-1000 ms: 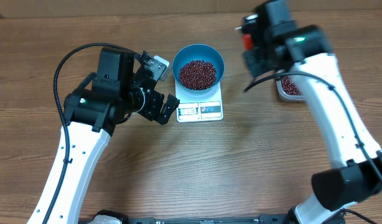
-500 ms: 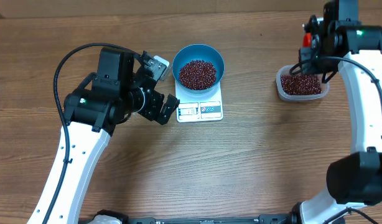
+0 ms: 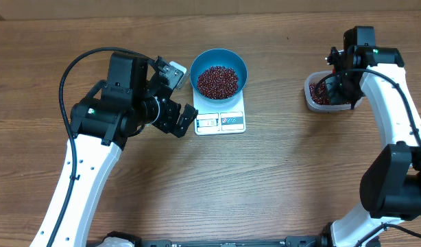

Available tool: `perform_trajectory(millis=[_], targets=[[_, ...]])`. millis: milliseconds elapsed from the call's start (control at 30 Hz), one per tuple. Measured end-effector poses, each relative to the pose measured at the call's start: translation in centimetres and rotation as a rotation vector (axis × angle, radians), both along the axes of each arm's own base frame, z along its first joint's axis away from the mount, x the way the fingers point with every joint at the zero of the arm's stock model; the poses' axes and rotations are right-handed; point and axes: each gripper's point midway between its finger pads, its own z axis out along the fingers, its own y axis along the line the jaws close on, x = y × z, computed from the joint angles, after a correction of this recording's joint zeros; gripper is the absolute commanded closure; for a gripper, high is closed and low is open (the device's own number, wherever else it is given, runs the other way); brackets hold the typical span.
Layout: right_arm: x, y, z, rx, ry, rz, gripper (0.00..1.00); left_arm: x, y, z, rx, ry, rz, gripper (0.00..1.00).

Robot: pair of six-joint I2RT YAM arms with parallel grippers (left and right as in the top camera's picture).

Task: Scoop item into bowl and weigh 150g on scale
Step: 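Move the empty scoop right back over the bean tub, then lower the red scoop into the beans and scoop with the right gripper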

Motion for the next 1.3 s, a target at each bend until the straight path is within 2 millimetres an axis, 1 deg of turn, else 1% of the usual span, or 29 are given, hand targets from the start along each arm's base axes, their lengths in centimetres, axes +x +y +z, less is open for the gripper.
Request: perform_trajectory(millis=[233,433,667,767,900,1000,1167,1300], targets=[[-0.1,-0.7,0.1,-0.056,0.020,0.071,0.96,0.0,0.0,0.0,0.000,0.000,0.000,0.00],[-0.1,-1.0,0.2,-0.095,0.050,0.185,0.96,0.0,0.0,0.0,0.000,0.000,0.000,0.00],[-0.3,-2.0,0.4,-0.155,0.080,0.256,0.96,0.0,0.0,0.0,0.000,0.000,0.000,0.00],[-0.2,-2.4,0.2,-0.167,0.089,0.269,0.96,0.0,0.0,0.0,0.000,0.000,0.000,0.00],[0.3,-2.7,-0.1,-0.179,0.083,0.280,0.96,0.0,0.0,0.0,0.000,0.000,0.000,0.01],[0.2,-3.1,-0.6,-0.181,0.102,0.286,0.96,0.0,0.0,0.0,0.000,0.000,0.000,0.00],[-0.4,-4.7,-1.3,-0.210,0.140,0.266,0.96,0.0,0.0,0.0,0.000,0.000,0.000,0.00],[-0.6,-5.7,-1.3,-0.231,0.151,0.248,0.96,0.0,0.0,0.0,0.000,0.000,0.000,0.00]])
